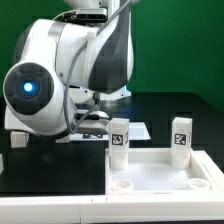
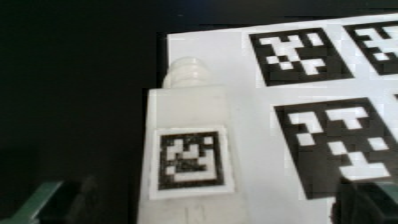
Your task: Assemble square table
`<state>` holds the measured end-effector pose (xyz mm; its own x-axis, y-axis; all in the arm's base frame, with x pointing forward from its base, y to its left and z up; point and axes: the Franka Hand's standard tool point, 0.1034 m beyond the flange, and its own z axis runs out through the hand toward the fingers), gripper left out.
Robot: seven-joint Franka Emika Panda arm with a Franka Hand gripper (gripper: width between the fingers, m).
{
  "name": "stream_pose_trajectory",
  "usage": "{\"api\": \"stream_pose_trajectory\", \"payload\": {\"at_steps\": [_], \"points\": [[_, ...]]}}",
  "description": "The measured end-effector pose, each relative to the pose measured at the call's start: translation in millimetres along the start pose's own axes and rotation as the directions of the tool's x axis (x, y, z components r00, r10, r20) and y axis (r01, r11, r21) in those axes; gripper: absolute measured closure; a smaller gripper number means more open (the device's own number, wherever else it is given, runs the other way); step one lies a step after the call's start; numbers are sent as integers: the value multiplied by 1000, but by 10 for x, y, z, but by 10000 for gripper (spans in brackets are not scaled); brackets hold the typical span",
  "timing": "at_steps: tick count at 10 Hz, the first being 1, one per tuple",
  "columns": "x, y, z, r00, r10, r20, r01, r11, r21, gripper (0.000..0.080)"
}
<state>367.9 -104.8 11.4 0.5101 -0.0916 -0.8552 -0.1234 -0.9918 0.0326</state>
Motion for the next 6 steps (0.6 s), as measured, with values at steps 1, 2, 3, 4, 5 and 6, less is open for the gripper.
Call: {"api": "stream_pose_trajectory", "payload": {"at_steps": [1,2,3,4,5,6], "points": [[0,0,-8,1000,-1,-2,1,1000,0,163],[1,0,-4,1000,0,-1,0,1000,0,163],[1,0,-4,1000,0,-1,0,1000,0,331],[-5,-2,-37,1000,-5,-2,5,1000,-2,521],[-11,-14,-146,1000,-10,-18,9,1000,-3,521],[-39,-11,-321,999,-15,-38,15,1000,-1,517]]}}
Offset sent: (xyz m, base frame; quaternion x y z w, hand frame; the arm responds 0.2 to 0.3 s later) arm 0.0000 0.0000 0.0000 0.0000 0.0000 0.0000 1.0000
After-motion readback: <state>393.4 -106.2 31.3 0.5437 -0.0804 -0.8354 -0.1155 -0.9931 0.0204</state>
